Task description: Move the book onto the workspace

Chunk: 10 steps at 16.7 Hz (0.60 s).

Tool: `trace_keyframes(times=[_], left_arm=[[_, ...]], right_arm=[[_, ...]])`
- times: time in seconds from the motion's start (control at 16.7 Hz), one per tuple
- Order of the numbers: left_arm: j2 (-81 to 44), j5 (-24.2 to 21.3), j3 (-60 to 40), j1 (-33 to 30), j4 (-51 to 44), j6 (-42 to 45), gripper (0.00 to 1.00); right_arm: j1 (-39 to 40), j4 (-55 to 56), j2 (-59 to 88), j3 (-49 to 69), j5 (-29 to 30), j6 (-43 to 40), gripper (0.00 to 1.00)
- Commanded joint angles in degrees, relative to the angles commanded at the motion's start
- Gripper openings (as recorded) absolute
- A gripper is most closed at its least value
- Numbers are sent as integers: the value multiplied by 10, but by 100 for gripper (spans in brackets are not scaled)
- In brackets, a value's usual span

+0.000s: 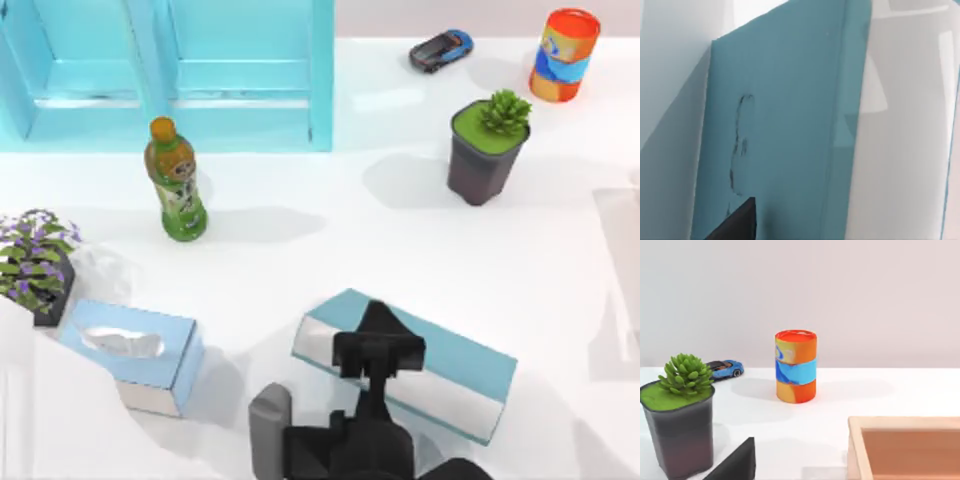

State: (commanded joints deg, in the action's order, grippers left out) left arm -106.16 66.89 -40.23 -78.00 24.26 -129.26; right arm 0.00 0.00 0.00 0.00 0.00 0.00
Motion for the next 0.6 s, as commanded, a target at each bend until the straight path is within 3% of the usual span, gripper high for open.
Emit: trace_keyframes(times=[0.24,0.6], left_arm=[[-12,4,-18,-16,-60,-61,100],[-51,16,-82,-80,-303,-294,100]], right_arm=[[0,0,0,0,0,0,100],[0,0,0,0,0,0,100]])
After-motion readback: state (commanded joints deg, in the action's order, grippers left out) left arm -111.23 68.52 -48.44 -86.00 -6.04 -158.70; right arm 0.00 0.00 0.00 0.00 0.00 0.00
